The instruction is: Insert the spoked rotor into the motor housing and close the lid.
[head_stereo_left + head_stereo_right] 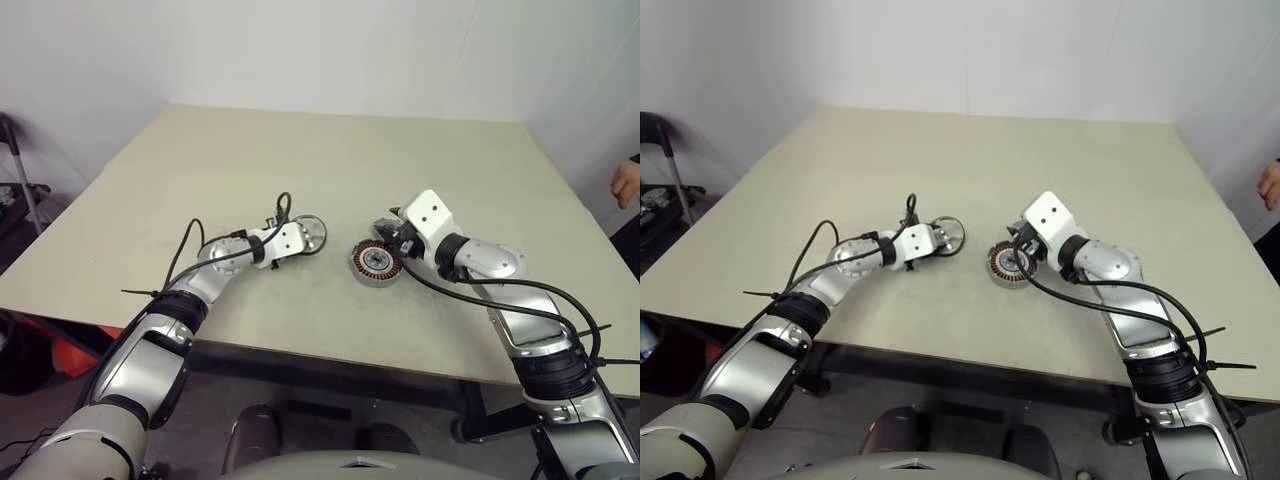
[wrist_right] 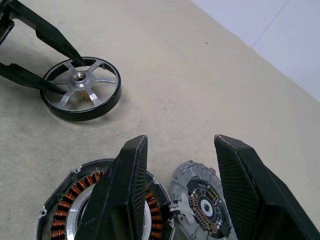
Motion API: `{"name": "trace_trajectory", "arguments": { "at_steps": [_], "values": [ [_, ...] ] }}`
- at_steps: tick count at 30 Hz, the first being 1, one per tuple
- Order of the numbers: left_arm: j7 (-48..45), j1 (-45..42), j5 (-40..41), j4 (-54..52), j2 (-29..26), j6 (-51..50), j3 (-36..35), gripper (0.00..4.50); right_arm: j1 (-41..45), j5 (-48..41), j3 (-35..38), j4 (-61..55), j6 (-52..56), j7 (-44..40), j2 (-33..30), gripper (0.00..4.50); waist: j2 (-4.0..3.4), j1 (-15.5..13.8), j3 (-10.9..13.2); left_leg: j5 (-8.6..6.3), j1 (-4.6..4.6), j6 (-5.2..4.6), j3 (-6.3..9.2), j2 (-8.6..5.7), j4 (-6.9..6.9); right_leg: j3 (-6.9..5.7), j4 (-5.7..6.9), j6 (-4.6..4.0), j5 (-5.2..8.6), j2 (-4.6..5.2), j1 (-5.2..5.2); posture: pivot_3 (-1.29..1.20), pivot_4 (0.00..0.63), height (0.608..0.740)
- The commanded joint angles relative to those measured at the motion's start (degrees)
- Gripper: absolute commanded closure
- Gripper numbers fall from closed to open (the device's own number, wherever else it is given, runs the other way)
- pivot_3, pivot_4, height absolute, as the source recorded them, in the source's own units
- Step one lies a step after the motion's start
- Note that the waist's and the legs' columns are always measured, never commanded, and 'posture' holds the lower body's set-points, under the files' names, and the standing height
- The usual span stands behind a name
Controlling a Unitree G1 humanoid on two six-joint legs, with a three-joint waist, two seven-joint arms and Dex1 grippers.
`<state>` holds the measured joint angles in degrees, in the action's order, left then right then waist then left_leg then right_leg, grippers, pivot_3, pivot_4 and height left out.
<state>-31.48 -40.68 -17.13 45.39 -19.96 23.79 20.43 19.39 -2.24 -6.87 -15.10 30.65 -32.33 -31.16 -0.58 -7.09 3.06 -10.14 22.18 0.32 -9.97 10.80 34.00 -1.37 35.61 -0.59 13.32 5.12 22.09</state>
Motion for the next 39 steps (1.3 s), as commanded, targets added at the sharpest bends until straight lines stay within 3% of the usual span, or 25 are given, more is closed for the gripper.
{"name": "trace_trajectory", "arguments": {
  "at_steps": [1,5,9,15,21,31,39],
  "values": [
    [0.3,-0.2,-0.5,-1.6,-0.5,1.4,-0.3,2.41,0.6,0.2,1.3,-2.0,-0.3,0.5,-0.3,2.36,0.0,0.0,0.0,0.0,0.0,0.0,0.0,0.0,0.0,0.0,0.0,0.0,0.0,0.0,0.0,0.0,0.0,0.74],
    [0.6,1.6,0.5,-4.6,-2.0,0.9,-2.0,2.41,0.9,0.4,1.3,-1.4,-0.7,0.4,-0.5,2.36,0.0,0.1,0.0,0.0,0.0,0.0,0.0,0.01,0.0,0.0,0.0,0.0,0.0,0.0,0.01,0.0,0.0,0.74],
    [-0.6,5.1,7.1,-9.0,-0.5,-6.3,-6.8,2.41,1.1,0.6,1.2,-1.1,-0.9,0.2,-0.6,2.36,-0.01,0.0,0.0,0.0,-0.01,0.0,-0.02,0.01,-0.02,0.0,0.03,-0.02,0.01,0.0,0.03,0.0,0.0,0.74],
    [-4.5,11.7,26.1,-22.4,5.7,-31.8,-17.4,2.41,1.2,0.7,1.0,-1.0,-1.2,-0.2,-0.9,2.36,-0.01,0.0,0.0,-0.02,-0.03,-0.03,-0.07,-0.02,-0.02,0.01,0.05,-0.05,0.02,0.07,0.02,0.0,0.0,0.74],
    [-2.1,13.5,36.7,-28.3,10.2,-48.9,-23.9,2.41,1.4,0.7,0.8,-0.7,-1.4,-0.6,-1.3,2.36,-0.03,0.2,0.0,-0.11,-0.1,-0.19,-0.09,-0.01,-0.03,0.02,0.08,-0.07,0.03,0.05,0.0,0.0,0.0,0.74],
    [8.5,10.6,50.7,-27.7,14.0,-65.2,-38.0,2.41,1.5,0.8,0.9,-0.4,-1.5,-0.8,-1.4,2.36,-0.01,0.2,0.1,-0.13,-0.07,-0.22,-0.1,-0.02,-0.13,0.02,-0.11,-0.07,0.03,0.02,0.01,0.0,0.0,0.74],
    [12.1,7.0,55.0,-21.8,16.1,-70.5,-41.9,2.41,1.8,0.6,1.0,-0.3,-1.3,-1.1,-1.5,2.36,0.0,0.0,0.1,-0.13,-0.07,-0.23,-0.1,-0.07,-0.26,0.01,-0.28,-0.06,0.03,0.03,-0.03,0.0,0.0,0.74]
  ]
}}
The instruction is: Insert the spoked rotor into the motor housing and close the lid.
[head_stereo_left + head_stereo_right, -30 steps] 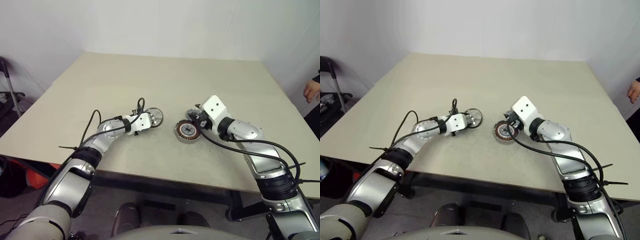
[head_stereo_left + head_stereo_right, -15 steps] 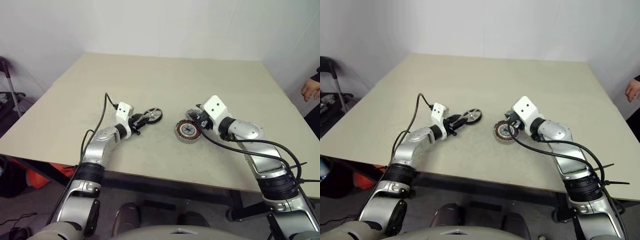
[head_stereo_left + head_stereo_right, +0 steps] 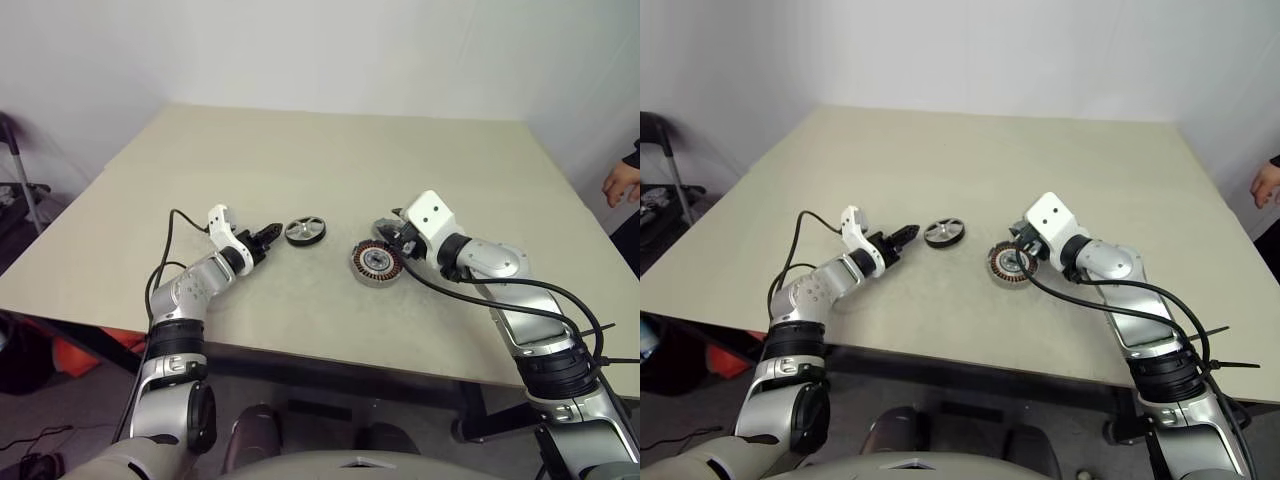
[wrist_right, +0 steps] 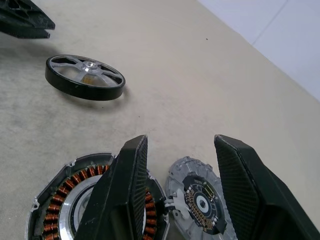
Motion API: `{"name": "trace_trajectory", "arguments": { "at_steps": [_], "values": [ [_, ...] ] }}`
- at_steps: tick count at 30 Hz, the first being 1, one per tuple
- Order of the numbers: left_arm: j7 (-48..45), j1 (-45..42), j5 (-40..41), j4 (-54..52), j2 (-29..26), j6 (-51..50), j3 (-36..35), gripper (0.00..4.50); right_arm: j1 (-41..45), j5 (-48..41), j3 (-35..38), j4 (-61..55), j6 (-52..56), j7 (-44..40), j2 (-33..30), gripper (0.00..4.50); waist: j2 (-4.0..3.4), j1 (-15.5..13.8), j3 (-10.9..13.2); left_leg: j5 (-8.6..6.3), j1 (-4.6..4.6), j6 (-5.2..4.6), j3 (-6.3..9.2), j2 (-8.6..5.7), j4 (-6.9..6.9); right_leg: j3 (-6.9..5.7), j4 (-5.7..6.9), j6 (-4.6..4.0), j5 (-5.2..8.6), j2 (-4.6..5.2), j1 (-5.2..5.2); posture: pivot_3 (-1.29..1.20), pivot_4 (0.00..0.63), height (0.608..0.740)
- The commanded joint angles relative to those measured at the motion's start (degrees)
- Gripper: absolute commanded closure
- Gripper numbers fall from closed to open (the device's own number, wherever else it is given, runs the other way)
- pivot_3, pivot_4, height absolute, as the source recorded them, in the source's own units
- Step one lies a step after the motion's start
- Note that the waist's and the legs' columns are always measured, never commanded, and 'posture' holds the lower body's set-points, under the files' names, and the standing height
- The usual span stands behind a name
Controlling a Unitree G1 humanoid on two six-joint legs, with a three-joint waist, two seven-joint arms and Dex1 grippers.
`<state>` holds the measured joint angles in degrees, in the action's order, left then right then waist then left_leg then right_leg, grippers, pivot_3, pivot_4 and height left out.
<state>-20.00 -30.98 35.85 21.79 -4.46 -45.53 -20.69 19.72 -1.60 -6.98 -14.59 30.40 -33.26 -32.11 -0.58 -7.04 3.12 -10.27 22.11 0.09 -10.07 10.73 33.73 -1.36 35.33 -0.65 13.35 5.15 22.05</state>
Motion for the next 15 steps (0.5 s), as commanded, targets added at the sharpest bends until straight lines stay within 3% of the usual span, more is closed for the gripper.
{"name": "trace_trajectory", "arguments": {
  "at_steps": [1,15],
  "values": [
    [0.8,-3.4,2.3,2.9,0.9,-1.5,-1.1,2.41,1.4,-0.1,1.3,-0.9,-0.9,-0.3,-0.6,2.36,0.01,0.0,0.0,0.0,0.0,0.0,0.0,0.0,-0.02,0.0,-0.03,0.0,0.0,0.0,0.0,0.0,0.0,0.74],
    [0.7,-9.1,1.9,12.8,2.7,-1.8,-0.8,2.41,0.4,0.0,2.8,-1.2,-0.8,0.4,-1.5,2.36,0.02,0.0,0.0,0.07,0.03,0.07,0.0,-0.04,-0.44,-0.06,-0.5,0.0,-0.02,-0.05,-0.04,0.0,0.0,0.74]
  ]
}}
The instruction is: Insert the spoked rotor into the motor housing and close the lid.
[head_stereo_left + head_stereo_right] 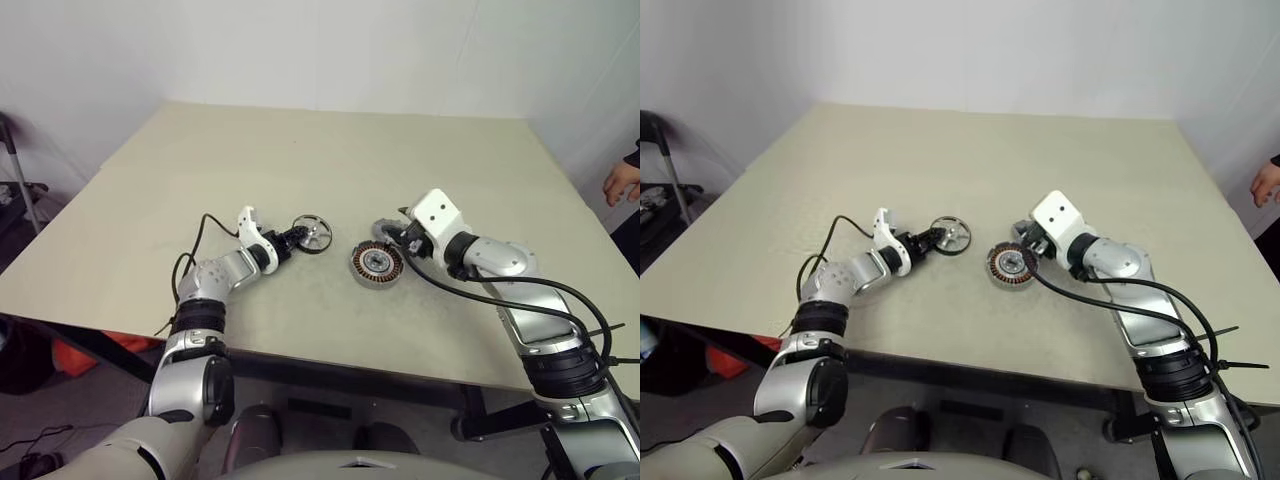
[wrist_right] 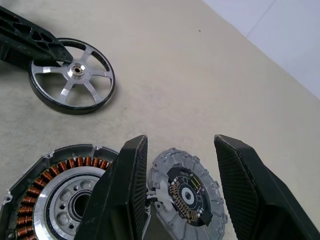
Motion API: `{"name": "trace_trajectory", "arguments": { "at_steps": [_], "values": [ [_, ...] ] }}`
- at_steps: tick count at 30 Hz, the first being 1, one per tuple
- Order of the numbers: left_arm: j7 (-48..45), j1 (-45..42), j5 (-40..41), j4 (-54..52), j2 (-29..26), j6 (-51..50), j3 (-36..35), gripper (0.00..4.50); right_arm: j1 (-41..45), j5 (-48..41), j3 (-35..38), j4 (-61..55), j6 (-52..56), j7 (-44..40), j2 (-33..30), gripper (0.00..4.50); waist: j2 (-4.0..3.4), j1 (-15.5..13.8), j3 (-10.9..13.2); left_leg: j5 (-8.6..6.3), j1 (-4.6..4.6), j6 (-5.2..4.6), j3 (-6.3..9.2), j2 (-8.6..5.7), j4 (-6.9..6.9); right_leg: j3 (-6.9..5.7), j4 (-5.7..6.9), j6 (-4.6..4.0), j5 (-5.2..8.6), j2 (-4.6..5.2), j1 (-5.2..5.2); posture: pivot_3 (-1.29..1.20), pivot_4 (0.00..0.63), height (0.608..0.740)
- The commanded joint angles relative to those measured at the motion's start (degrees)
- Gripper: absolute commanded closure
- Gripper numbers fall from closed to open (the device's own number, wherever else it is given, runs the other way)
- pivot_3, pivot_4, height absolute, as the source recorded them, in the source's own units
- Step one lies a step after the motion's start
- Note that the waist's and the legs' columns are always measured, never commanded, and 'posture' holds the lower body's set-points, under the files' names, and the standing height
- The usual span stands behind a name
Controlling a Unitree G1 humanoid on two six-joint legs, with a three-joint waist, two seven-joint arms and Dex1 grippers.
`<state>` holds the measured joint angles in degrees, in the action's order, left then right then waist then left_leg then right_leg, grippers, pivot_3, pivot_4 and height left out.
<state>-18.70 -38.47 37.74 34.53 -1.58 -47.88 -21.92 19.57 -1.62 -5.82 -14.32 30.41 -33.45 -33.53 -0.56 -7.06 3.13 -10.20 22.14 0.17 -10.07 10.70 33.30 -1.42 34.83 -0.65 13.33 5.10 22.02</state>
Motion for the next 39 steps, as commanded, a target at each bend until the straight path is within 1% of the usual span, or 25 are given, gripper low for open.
{"name": "trace_trajectory", "arguments": {
  "at_steps": [1,5,8,10,13,19,22,25,27,30,33,35,39],
  "values": [
    [-0.6,-1.7,-0.3,0.2,-0.2,0.6,0.7,2.41,0.5,0.0,1.7,-1.5,-0.8,0.7,-0.1,2.36,0.0,0.0,0.0,0.0,0.0,0.0,0.0,0.0,0.0,0.0,-0.01,0.0,0.0,0.0,0.0,0.0,0.0,0.74],
    [-0.9,-1.6,-0.2,-0.1,-0.2,0.6,0.9,2.41,0.6,0.1,2.0,-1.1,-1.0,0.9,-0.3,2.36,0.0,0.0,0.0,-0.05,-0.03,-0.08,0.0,0.0,0.01,0.0,0.0,0.0,0.0,0.01,-0.03,0.0,0.0,0.74],
    [-0.7,-1.7,0.4,0.2,-0.3,0.6,0.2,3.0,1.0,0.2,2.6,-0.2,-1.1,1.2,-0.5,2.31,0.0,0.0,0.0,-0.05,-0.05,-0.09,0.0,0.0,0.01,0.0,0.01,-0.01,0.0,0.01,-0.05,0.0,0.0,0.74],
    [-1.2,-1.6,0.6,-0.1,-0.5,0.0,0.4,3.57,1.1,0.3,3.0,0.2,-0.9,1.3,-0.9,2.31,0.01,0.0,0.0,-0.05,-0.08,-0.08,0.0,0.0,0.01,0.0,0.01,-0.01,0.0,0.01,-0.08,0.0,0.0,0.74],
    [-1.1,-1.7,0.8,0.1,-0.5,-0.6,0.7,3.57,0.5,-0.1,3.7,0.7,-1.1,0.8,-1.9,2.31,0.0,0.0,0.0,-0.05,-0.26,-0.09,-0.01,-0.01,0.01,0.0,0.0,-0.01,0.0,0.02,-0.27,0.0,0.0,0.74],
    [-1.6,-1.7,1.3,1.1,-0.6,-0.8,0.5,3.57,-2.0,-2.9,7.3,0.7,-1.7,-2.8,-5.3,2.31,0.01,-0.1,0.0,-0.06,-0.27,-0.1,-0.01,0.0,0.0,-0.01,-0.03,-0.01,0.0,0.02,-0.32,0.0,0.0,0.74],
    [-2.7,-2.0,3.3,1.5,-0.5,-2.3,-0.8,3.57,-5.2,-7.1,10.2,-1.0,0.1,-7.9,-7.8,2.31,0.01,-0.1,0.0,-0.09,-0.27,-0.15,-0.01,0.0,0.0,-0.01,-0.04,-0.01,0.0,0.02,-0.33,0.0,0.0,0.74],
    [-5.2,-2.8,8.6,-0.3,0.3,-6.8,-3.4,3.57,-10.3,-14.6,15.1,-5.5,2.1,-15.3,-11.1,2.31,0.02,-0.4,0.0,-0.12,-0.25,-0.21,-0.01,0.0,0.01,-0.02,-0.07,-0.01,0.0,0.02,-0.34,0.0,0.0,0.74],
    [-5.7,-3.6,11.1,-0.7,0.7,-8.8,-4.8,3.57,-13.1,-16.5,15.8,-7.1,2.2,-18.1,-13.1,2.31,0.02,-0.5,0.0,-0.14,-0.23,-0.25,-0.01,-0.02,0.01,-0.04,-0.09,-0.01,0.01,0.06,-0.33,0.0,0.0,0.74],
    [-5.6,-4.6,13.9,-0.6,1.4,-10.7,-6.6,3.57,-15.8,-16.3,14.7,-7.4,1.4,-19.0,-14.3,2.31,0.06,-0.4,0.1,-0.14,-0.28,-0.25,-0.01,-0.01,0.03,-0.05,-0.09,-0.02,0.0,0.07,-0.38,0.0,0.0,0.74],
    [-6.2,-5.3,16.6,-1.2,2.4,-13.0,-7.3,3.57,-16.9,-15.0,13.0,-7.1,0.7,-18.0,-13.8,2.31,0.06,-0.4,0.1,-0.13,-0.43,-0.22,-0.01,-0.01,0.03,-0.07,-0.09,-0.02,0.01,0.08,-0.54,0.0,0.0,0.74],
    [-6.1,-5.6,16.7,-1.4,2.9,-13.2,-6.7,3.57,-16.5,-14.1,11.9,-6.7,0.4,-17.0,-13.5,2.31,0.06,-0.3,0.1,-0.12,-0.47,-0.21,-0.01,-0.01,0.03,-0.07,-0.09,-0.01,0.01,0.09,-0.6,0.0,0.0,0.74],
    [-4.5,-5.4,14.4,0.2,2.9,-11.4,-5.6,3.57,-14.7,-13.7,11.3,-6.1,0.3,-14.9,-12.5,2.31,0.07,-0.2,0.1,-0.12,-0.47,-0.21,-0.01,-0.02,0.03,-0.07,-0.11,-0.01,0.02,0.08,-0.6,0.0,0.0,0.74]
  ]
}}
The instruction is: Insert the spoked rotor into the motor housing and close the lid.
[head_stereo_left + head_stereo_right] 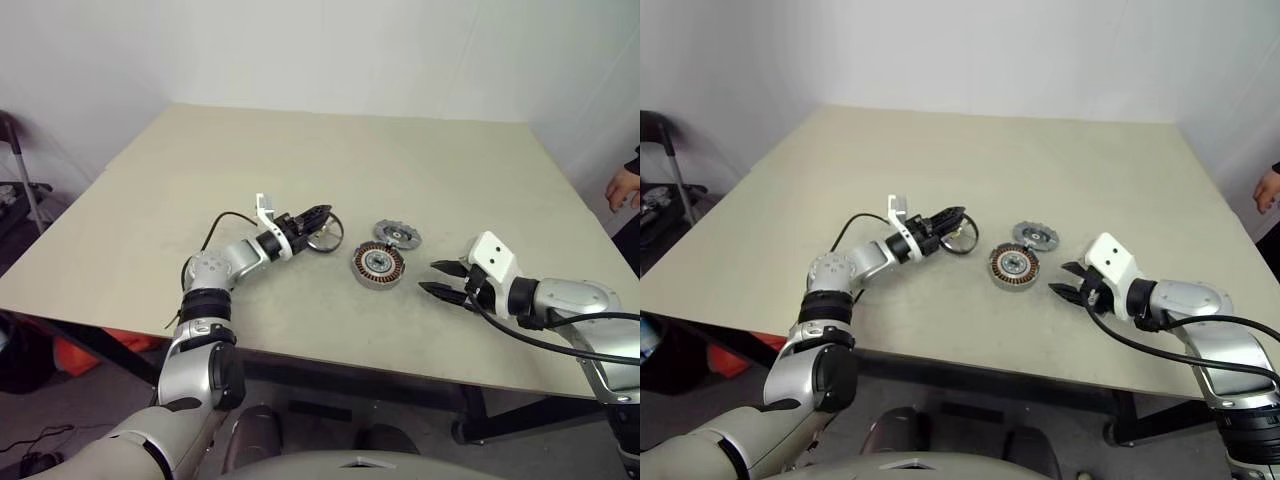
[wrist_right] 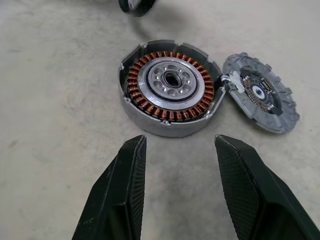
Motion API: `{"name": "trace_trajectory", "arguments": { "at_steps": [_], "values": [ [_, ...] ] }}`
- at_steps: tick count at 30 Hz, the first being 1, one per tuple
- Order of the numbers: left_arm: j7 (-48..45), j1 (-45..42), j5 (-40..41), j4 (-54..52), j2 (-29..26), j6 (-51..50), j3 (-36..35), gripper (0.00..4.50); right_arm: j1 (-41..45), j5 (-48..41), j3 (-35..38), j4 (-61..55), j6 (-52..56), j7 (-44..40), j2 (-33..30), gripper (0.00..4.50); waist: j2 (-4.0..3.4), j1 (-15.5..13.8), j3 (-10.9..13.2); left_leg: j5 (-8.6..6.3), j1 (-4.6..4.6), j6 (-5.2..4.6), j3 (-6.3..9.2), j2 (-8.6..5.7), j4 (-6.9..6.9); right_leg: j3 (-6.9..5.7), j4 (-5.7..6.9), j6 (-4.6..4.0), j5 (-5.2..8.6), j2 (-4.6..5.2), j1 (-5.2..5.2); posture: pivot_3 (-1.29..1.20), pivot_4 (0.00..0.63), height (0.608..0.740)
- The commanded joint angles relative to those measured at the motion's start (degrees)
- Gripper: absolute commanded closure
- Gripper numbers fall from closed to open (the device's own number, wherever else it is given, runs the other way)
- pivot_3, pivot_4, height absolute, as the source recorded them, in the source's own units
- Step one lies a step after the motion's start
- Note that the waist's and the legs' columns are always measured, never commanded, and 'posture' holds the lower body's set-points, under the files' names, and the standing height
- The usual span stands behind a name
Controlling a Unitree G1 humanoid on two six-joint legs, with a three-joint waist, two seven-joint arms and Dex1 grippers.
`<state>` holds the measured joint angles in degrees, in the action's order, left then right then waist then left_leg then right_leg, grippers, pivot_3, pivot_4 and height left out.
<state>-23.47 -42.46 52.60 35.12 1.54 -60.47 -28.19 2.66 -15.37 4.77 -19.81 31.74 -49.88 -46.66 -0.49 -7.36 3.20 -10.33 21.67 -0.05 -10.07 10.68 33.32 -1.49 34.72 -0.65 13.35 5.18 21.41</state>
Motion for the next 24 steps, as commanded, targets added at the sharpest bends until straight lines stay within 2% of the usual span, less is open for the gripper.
{"name": "trace_trajectory", "arguments": {
  "at_steps": [1,15,24],
  "values": [
    [0.5,-1.0,-1.3,-0.2,-0.4,1.7,1.2,3.57,2.6,0.2,0.8,-0.3,-1.1,1.9,0.7,2.31,0.0,0.1,0.0,0.0,0.01,0.0,0.0,0.0,0.0,0.0,0.0,0.0,0.0,0.0,0.01,0.0,0.0,0.74],
    [1.3,1.0,-5.3,2.7,-2.4,5.5,1.8,3.57,5.2,1.3,-0.5,1.5,-2.3,3.4,1.4,2.31,0.0,0.1,0.0,-0.02,0.05,-0.03,0.01,-0.01,-0.03,-0.02,-0.07,0.02,0.01,0.0,0.01,0.0,0.0,0.74],
    [1.2,3.2,-5.6,0.8,-3.2,5.1,1.5,3.57,7.4,2.2,-2.7,1.9,-2.1,4.5,2.9,2.31,0.0,0.1,0.0,-0.02,0.05,-0.03,0.01,-0.01,-0.05,-0.03,-0.07,0.01,0.01,0.0,0.02,0.0,0.0,0.74]
  ]
}}
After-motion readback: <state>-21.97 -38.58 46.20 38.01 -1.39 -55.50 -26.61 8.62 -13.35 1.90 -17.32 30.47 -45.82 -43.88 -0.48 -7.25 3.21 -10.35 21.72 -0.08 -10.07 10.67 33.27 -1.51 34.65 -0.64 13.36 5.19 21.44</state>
